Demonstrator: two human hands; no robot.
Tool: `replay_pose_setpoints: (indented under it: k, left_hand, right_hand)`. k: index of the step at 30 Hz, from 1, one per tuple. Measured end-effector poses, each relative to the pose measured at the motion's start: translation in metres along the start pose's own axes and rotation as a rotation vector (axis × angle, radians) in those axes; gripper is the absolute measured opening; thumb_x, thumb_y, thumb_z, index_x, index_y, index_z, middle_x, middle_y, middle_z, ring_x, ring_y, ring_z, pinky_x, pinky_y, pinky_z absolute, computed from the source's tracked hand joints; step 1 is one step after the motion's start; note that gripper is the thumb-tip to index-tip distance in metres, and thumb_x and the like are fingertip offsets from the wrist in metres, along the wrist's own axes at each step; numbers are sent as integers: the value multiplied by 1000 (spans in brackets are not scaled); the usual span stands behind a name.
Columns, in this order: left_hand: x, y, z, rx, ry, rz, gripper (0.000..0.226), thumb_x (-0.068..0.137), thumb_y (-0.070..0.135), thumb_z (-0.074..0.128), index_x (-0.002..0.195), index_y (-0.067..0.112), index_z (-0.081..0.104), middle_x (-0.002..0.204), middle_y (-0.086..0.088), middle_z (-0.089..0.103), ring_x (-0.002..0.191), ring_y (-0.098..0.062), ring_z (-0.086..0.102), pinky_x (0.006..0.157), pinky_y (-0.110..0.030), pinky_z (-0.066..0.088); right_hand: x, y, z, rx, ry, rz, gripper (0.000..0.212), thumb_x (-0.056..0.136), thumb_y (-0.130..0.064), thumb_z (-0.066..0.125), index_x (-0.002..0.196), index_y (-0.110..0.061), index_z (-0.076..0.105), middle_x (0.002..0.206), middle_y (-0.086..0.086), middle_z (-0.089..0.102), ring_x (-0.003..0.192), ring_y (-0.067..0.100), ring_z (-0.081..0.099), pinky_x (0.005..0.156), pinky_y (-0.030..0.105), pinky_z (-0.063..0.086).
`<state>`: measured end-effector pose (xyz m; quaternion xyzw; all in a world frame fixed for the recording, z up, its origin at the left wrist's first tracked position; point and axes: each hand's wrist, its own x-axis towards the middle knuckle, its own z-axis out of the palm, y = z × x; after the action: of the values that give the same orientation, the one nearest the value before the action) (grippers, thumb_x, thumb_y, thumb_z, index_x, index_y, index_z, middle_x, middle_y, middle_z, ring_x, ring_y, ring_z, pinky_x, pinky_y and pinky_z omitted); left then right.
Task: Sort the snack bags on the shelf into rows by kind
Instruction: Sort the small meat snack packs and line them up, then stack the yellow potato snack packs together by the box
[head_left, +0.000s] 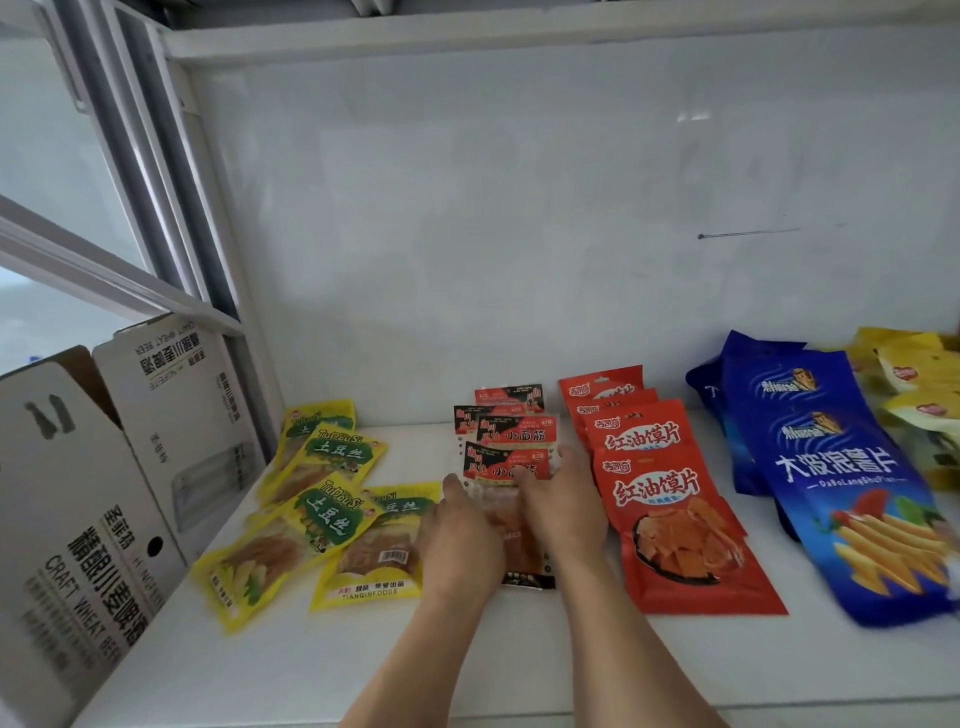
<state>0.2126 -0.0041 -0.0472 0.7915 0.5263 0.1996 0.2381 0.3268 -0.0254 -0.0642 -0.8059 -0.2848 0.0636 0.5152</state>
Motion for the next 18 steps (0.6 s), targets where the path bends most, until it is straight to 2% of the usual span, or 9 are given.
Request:
replay_pose_setpoints:
  k: [4,9,14,18]
  left_hand:
    - [3,-1,1,36,-20,2,65,93,4,47,152,4,20,140,-15,53,133,-31,44,108,-38,39]
    - [5,-1,-3,-74,-10,-6,54,90,2,46,143,6,36,136,-16,56,129,-32,48,106,-41,42]
    - [4,-5,-13,-163,42,51,59,98,12,49,152,5,28,148,-14,44,138,-28,39,113,-36,33]
    - [11,-16,-34,-223,73,60,54,100,20,50,151,11,34,151,-10,38,140,-27,37,114,-40,32]
  right_hand:
    - [2,1,1,-79,17,-47,20,89,-31,66,107,-27,57,94,-13,64,86,16,67,69,32,52]
    - [1,0,3,-152,39,-74,29,89,-36,66,113,-25,57,105,-6,65,91,18,65,74,33,53]
    - [-2,-6,-1,-296,38,-108,53,92,-50,58,133,-18,50,132,7,53,119,28,50,92,39,48]
    - [-7,-22,-4,-359,21,-172,68,92,-55,54,148,-19,37,156,11,31,144,32,27,114,45,30]
